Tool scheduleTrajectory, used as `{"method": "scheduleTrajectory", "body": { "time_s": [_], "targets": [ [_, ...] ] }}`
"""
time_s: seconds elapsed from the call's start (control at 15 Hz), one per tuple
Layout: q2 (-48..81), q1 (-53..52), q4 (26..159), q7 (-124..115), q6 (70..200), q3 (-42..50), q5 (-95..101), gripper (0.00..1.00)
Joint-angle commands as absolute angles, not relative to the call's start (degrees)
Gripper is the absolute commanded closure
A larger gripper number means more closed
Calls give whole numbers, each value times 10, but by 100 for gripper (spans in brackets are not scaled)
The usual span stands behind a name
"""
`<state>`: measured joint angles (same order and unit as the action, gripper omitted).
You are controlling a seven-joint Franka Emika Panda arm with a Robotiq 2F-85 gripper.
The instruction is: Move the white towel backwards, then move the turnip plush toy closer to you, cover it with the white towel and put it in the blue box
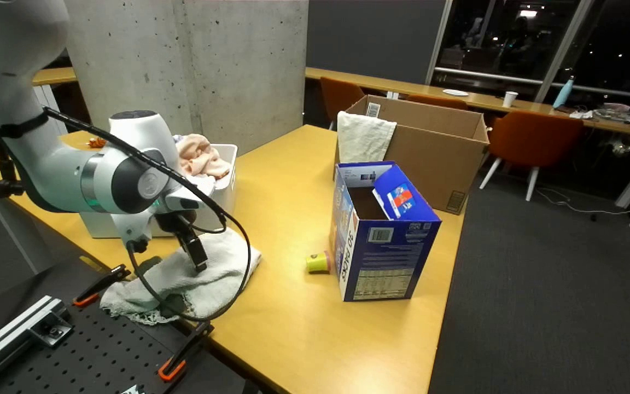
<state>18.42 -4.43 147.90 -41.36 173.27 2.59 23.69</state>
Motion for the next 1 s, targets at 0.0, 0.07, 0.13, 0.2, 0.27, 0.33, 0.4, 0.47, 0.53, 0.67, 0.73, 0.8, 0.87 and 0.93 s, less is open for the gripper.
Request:
{"method": "scheduleTrajectory", "body": {
  "time_s": [0.0,0.07,0.13,0.2,0.27,0.33,0.4,0.47,0.53,0.67,0.73,0.8,0.87,0.93],
  "targets": [
    [189,-39,1518,-412,1808,42,249,25],
    [190,-39,1524,-410,1820,49,249,26],
    [190,-40,1528,-407,1827,56,250,35],
    [185,-40,1534,-406,1834,62,249,42],
    [182,-40,1536,-404,1837,67,248,51],
    [180,-40,1537,-403,1838,70,246,58],
    [180,-41,1536,-402,1839,74,245,64],
    [178,-42,1535,-402,1836,76,245,72],
    [173,-42,1535,-401,1828,77,245,78],
    [157,-38,1539,-398,1808,76,245,92],
    [148,-35,1543,-397,1799,74,244,97],
    [137,-31,1550,-396,1785,70,243,99],
    [120,-32,1558,-396,1765,75,244,95],
    [106,-28,1565,-394,1747,75,243,97]
  ]
}}
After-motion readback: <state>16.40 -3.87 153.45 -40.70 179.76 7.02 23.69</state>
